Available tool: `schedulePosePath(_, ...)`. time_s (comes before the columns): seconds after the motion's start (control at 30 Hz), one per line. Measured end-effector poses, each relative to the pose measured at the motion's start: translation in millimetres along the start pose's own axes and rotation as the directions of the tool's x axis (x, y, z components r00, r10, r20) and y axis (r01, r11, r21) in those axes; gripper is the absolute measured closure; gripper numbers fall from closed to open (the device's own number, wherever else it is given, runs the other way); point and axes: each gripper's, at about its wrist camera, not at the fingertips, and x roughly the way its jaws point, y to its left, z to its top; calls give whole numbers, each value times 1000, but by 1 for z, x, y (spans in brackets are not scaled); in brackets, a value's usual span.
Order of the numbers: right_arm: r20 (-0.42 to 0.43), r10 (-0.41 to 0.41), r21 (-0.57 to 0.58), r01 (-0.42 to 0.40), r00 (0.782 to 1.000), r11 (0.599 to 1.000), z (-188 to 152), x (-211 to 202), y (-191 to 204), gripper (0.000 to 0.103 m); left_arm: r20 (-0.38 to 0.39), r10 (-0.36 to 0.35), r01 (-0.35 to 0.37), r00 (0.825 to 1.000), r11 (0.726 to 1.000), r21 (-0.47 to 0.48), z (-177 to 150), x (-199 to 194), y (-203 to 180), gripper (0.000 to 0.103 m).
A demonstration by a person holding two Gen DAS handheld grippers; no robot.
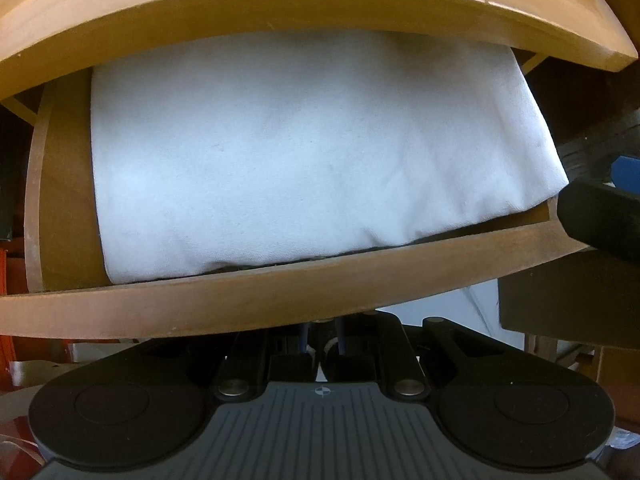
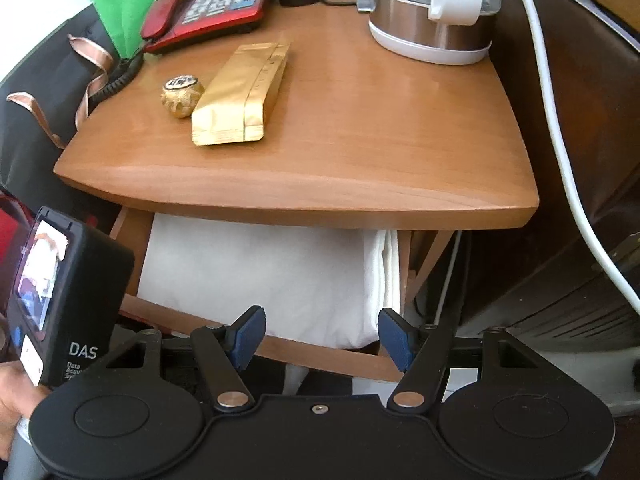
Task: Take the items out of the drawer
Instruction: 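Keep pulling the drawer open with the left tool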
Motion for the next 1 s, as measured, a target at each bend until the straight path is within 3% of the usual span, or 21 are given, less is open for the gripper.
schedulePosePath(0.07,-7,-7,-9,7,1000,1000,-2,2,1,43,-9,-3,3,1000,1000,-4,-3,2,1,90)
schedulePosePath(0.13,2,-7,4,7,1000,1000,-3,1,0,44,-43,-24,23,999,999,-30,-6,8,7,103)
schedulePosePath(0.23,20,10,47,-11,1000,999,-4,-3,-7,44,-83,-51,46,995,997,-62,-11,16,14,103)
schedulePosePath(0.43,36,-5,16,5,999,1000,-12,-16,-6,43,-48,-58,56,997,998,-39,-16,8,22,103)
schedulePosePath(0.63,65,12,14,-13,998,1000,-20,-38,-5,42,-29,-58,57,998,997,-48,-6,-14,28,91)
schedulePosePath(0.7,60,13,-5,-12,998,1000,-25,-43,-1,41,-31,-57,55,998,996,-64,-2,-19,30,78)
schedulePosePath(0.87,30,18,-46,-17,999,999,-41,-46,7,41,-44,-80,75,996,991,-109,7,-23,29,68)
schedulePosePath(1.0,-9,21,-53,-21,1000,998,-52,-37,11,41,-43,-74,68,996,990,-123,13,-21,26,67)
